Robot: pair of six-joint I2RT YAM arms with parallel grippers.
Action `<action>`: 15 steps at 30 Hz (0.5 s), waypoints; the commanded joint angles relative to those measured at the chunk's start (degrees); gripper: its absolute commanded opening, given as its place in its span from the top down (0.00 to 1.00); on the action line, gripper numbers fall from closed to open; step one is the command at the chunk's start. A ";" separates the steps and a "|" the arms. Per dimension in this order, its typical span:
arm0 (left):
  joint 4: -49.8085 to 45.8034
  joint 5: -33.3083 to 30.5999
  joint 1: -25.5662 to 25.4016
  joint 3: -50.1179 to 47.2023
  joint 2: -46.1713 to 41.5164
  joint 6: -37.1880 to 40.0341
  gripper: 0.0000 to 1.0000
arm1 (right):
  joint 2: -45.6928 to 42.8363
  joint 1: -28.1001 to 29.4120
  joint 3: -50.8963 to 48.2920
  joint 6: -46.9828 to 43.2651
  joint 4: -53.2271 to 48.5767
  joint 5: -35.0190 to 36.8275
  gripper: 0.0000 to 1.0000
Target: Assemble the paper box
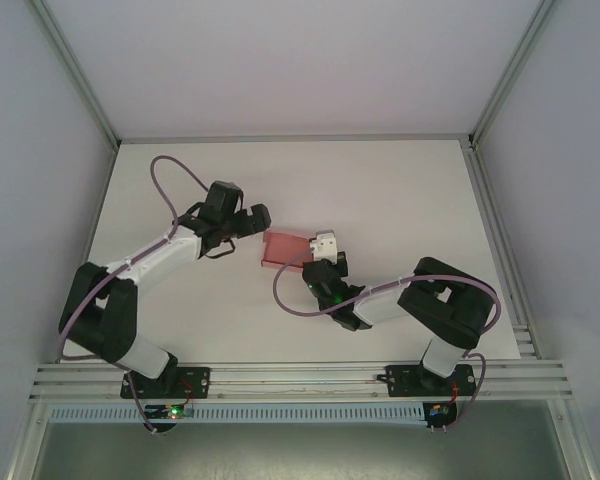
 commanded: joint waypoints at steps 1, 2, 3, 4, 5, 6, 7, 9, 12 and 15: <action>7.22 7.46 0.47 1.30 2.97 -0.27 0.00 | 2.09 0.64 -1.46 -1.83 -1.68 -3.68 0.97; 7.79 8.25 0.47 1.23 4.33 -0.51 0.00 | 2.42 0.64 -1.38 -1.96 -1.62 -3.77 0.97; 8.22 9.19 0.47 1.26 5.58 -0.33 0.00 | 2.65 0.64 -1.18 -1.91 -1.71 -3.89 0.97; 8.54 10.03 0.46 1.24 6.65 -0.28 0.00 | 2.81 0.64 -1.13 -1.93 -1.72 -4.08 0.96; 9.01 11.05 0.44 1.06 7.71 -0.10 0.01 | 3.01 0.72 -0.97 -1.78 -1.84 -3.92 0.96; 9.11 11.88 0.46 0.89 8.47 -0.05 0.02 | 2.92 0.73 -1.07 -1.55 -1.88 -3.82 0.95; 9.54 12.74 0.47 0.44 8.97 0.12 0.03 | 2.72 0.73 -1.20 -1.42 -1.88 -4.03 0.93; 9.86 12.97 0.47 -0.77 9.54 0.60 0.05 | 1.91 0.88 -1.08 -1.03 -2.82 -3.97 0.85; 10.36 12.94 0.46 -2.63 10.09 2.05 0.06 | -0.11 1.99 0.51 -1.96 -7.63 -5.16 0.71; 10.78 13.37 0.49 -3.83 10.53 2.61 0.09 | -2.73 3.46 2.02 -3.85 -12.59 -7.84 0.49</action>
